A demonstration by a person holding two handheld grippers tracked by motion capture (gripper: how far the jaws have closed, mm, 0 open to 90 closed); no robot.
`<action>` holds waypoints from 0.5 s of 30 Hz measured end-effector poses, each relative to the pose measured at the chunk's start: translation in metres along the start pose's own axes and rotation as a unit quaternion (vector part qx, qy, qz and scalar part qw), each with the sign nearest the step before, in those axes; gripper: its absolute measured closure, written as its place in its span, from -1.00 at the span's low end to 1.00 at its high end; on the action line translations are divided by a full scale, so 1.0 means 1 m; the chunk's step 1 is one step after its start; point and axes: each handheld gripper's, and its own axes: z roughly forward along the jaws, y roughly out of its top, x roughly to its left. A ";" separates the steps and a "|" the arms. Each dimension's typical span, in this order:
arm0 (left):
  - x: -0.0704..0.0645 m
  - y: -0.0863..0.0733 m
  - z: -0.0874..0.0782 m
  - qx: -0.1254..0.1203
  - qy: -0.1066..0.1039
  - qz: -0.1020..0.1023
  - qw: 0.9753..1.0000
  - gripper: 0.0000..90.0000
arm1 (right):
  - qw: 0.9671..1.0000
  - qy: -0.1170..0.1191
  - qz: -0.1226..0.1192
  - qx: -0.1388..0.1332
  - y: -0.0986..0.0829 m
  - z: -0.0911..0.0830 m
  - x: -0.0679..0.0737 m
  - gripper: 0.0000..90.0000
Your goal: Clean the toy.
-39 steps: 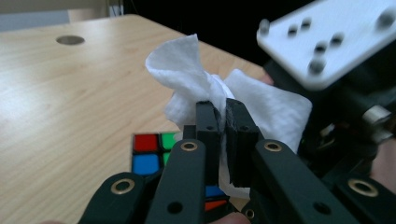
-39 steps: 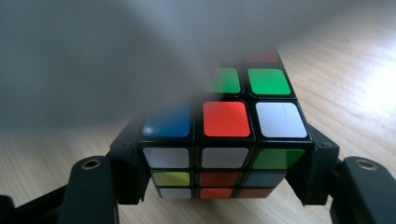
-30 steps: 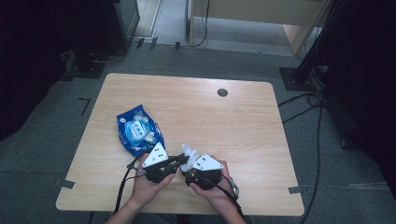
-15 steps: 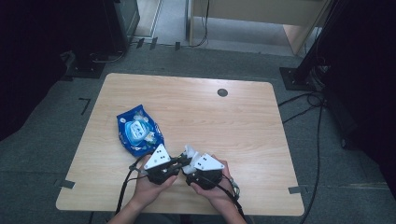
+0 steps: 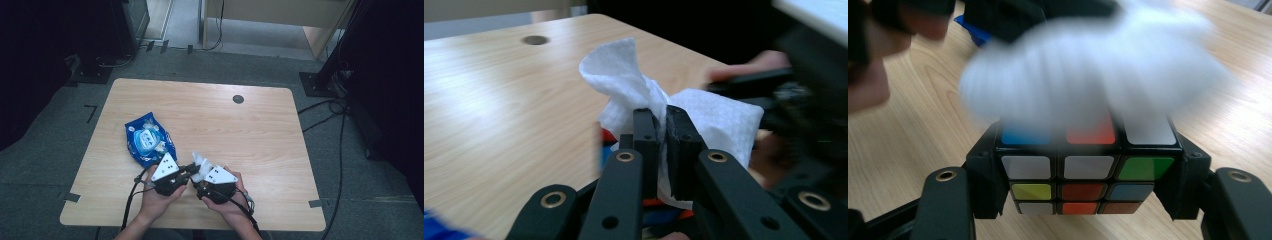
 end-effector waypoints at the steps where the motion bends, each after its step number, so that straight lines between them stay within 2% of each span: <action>1: 0.000 0.000 0.000 0.000 0.000 0.000 1.000 0.89 | 1.000 0.000 0.000 0.000 0.000 0.000 0.000 -0.23; 3: -0.007 0.000 0.003 0.004 0.010 0.017 1.000 0.89 | 1.000 0.001 -0.003 0.003 0.000 0.002 0.002 -0.23; 4: -0.006 -0.001 0.004 0.005 0.013 0.017 1.000 0.89 | 1.000 -0.001 -0.003 0.005 -0.001 0.003 0.001 -0.23; 6: 0.002 -0.001 0.001 0.003 0.023 0.004 1.000 0.89 | 1.000 -0.003 -0.002 0.006 -0.001 0.001 0.001 -0.23; 8: 0.013 0.000 -0.004 0.001 0.047 -0.008 0.999 0.89 | 1.000 -0.004 -0.006 0.004 -0.001 0.000 0.000 -0.23; 9: 0.021 -0.001 -0.007 0.000 0.055 -0.023 0.998 0.89 | 1.000 -0.001 -0.003 0.002 -0.001 -0.001 0.000 -0.23; 10: 0.021 -0.001 -0.007 0.000 0.055 -0.023 0.998 0.89 | 1.000 -0.001 -0.003 0.002 -0.001 -0.001 0.000 -0.23; 11: 0.025 -0.001 -0.009 -0.001 0.055 -0.036 0.998 0.89 | 1.000 0.000 -0.003 0.002 -0.001 -0.001 -0.001 -0.23; 13: 0.024 -0.001 -0.009 -0.005 0.041 -0.047 0.998 0.89 | 1.000 0.004 -0.001 0.001 -0.001 0.001 0.000 -0.23; 14: 0.020 -0.001 -0.007 -0.008 0.024 -0.048 0.999 0.89 | 1.000 0.004 -0.001 0.001 -0.001 0.001 0.000 -0.23; 15: 0.007 0.000 -0.001 -0.004 -0.003 -0.027 1.000 0.89 | 1.000 0.009 -0.002 0.002 0.000 0.002 0.002 -0.23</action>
